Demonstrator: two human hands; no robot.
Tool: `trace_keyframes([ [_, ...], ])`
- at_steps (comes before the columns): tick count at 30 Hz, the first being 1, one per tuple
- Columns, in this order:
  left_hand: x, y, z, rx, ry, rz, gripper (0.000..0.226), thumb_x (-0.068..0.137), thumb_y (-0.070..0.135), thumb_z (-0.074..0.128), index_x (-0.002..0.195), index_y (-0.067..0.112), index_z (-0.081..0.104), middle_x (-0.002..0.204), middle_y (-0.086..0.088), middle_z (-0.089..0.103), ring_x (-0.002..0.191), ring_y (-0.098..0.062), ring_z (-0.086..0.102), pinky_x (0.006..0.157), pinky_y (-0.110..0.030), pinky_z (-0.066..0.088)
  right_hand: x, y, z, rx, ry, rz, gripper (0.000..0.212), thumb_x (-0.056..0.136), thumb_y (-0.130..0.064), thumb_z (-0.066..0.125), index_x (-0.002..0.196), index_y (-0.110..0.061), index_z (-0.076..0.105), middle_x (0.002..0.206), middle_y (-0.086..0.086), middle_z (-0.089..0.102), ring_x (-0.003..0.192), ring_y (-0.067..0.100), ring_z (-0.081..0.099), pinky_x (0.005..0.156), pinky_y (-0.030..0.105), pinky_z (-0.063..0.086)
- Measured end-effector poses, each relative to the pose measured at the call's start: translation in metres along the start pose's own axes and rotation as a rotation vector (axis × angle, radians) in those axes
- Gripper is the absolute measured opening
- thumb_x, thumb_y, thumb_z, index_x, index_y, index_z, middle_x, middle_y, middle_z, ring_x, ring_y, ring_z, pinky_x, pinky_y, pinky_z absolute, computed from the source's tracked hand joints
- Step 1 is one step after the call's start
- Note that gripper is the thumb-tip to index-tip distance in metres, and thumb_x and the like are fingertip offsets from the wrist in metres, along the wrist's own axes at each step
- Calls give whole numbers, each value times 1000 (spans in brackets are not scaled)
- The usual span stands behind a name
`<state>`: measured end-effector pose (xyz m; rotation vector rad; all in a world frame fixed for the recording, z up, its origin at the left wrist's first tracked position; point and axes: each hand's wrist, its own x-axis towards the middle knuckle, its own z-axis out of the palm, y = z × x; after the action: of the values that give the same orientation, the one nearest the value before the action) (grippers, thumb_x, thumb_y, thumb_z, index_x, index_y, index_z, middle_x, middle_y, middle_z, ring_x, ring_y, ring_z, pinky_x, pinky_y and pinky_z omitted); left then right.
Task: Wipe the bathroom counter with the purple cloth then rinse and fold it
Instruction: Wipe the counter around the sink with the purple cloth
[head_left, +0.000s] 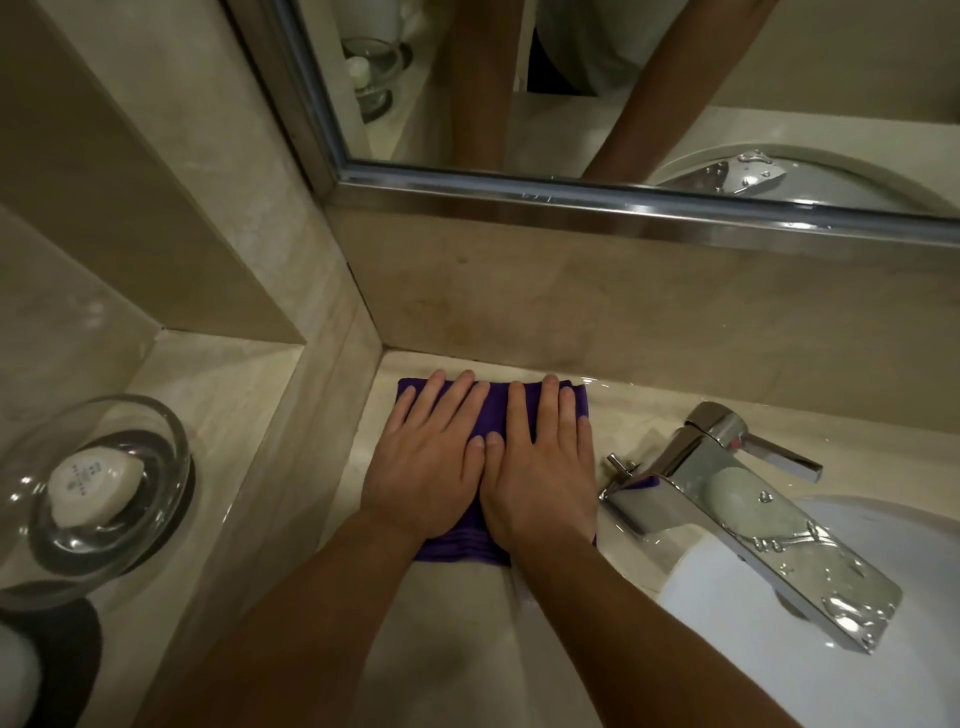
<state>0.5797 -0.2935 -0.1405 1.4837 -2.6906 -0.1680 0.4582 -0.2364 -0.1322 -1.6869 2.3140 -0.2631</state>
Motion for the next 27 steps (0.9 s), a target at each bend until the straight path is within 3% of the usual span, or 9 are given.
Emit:
trace_keyframes([
  [6,7,-2,-2,5,-5,10,56,100,38,25,152,21,30,158,2,33,148,-20,23,120,-46,21,7,-2,-1,-6,6,15,60,104,-44,15,159,-22,1,166,11,-9,153,26,-11,123,41,-4],
  [11,11,-3,-3,16,-15,14,58,98,38,22,153,20,30,158,1,33,148,-21,23,121,-44,18,10,-3,1,-17,53,31,62,101,-45,15,159,-22,12,167,12,1,153,28,-1,123,42,1],
  [15,12,-1,-10,17,-104,23,66,95,43,7,156,22,17,163,2,18,151,-20,9,123,-42,8,10,-1,-6,-28,-11,14,62,102,-46,14,159,-22,5,167,11,-5,153,27,-6,121,40,-4],
  [17,9,1,-12,42,-83,1,65,96,43,10,155,19,21,163,-3,20,151,-24,11,123,-46,11,8,2,-9,-23,-20,-3,62,103,-46,17,159,-21,4,167,11,-4,153,27,-6,122,41,-3],
  [20,-4,5,-11,-6,-1,-102,61,97,39,23,153,15,29,160,-8,27,149,-28,19,120,-49,21,-4,6,-9,-53,42,-64,66,99,-44,20,158,-15,20,165,14,13,153,28,10,123,44,7],
  [24,-13,7,-4,16,-24,-86,59,98,42,21,153,21,25,160,-9,27,149,-30,20,119,-47,18,-17,9,2,-90,81,-107,60,97,-39,30,149,-10,42,157,14,36,147,25,27,119,44,23],
  [27,-6,2,-1,46,-37,-41,59,97,41,25,152,21,30,159,-10,29,148,-31,22,118,-49,22,-14,8,7,-92,92,-81,60,97,-37,31,148,-7,42,157,15,34,147,27,27,119,44,18],
])
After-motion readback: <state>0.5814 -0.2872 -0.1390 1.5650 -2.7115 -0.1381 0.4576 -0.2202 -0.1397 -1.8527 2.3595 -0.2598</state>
